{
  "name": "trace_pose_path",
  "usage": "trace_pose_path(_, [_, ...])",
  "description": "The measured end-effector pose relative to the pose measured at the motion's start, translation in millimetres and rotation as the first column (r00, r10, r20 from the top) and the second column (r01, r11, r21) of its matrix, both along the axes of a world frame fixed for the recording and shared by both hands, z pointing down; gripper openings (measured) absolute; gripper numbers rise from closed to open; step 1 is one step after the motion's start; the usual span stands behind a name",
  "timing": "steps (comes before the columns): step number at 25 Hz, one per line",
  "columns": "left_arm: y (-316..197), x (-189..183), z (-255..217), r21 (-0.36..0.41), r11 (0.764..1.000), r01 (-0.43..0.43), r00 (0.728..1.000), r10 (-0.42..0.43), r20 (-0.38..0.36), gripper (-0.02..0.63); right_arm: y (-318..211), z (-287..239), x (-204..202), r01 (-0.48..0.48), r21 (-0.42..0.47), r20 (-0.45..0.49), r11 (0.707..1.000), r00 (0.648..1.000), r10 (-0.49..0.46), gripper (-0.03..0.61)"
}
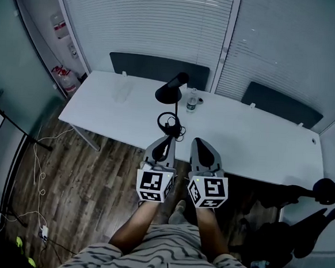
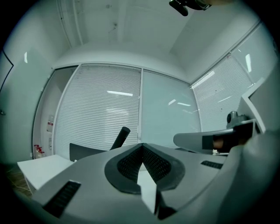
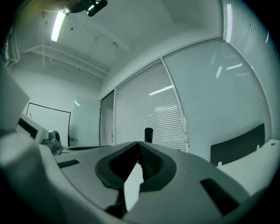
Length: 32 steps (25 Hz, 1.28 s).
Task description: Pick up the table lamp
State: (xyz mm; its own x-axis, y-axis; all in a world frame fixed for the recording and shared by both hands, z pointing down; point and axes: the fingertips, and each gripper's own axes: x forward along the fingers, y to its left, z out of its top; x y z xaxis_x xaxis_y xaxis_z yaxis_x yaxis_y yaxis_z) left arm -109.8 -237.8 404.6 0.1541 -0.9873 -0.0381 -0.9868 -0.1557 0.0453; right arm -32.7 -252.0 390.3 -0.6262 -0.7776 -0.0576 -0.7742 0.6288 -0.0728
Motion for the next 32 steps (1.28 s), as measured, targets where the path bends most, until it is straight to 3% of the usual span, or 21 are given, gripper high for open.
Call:
trace_pose_path(15, [-112,-2,2,-0.008,0.999,0.053,0.998,-0.053,0.019,0.008,-116,2,-4,0.055,-0.007,0.021,0.998,0.998,-0.055,0.012])
trace_pose_path(23, [-138,-8,8,-0.024,0.997,0.077,0.997,-0.076,0.025,0.008,-143,11,-13,0.081,-0.025,0.031,0.996,0.996,-0.081,0.012])
trace_pose_path(32, [-165,-28,10,-0.031,0.999,0.045,0.999,-0.045,0.018,0.008,-164,12,-32,0.058,-0.037,0.012,0.998,0.998,-0.058,0.012])
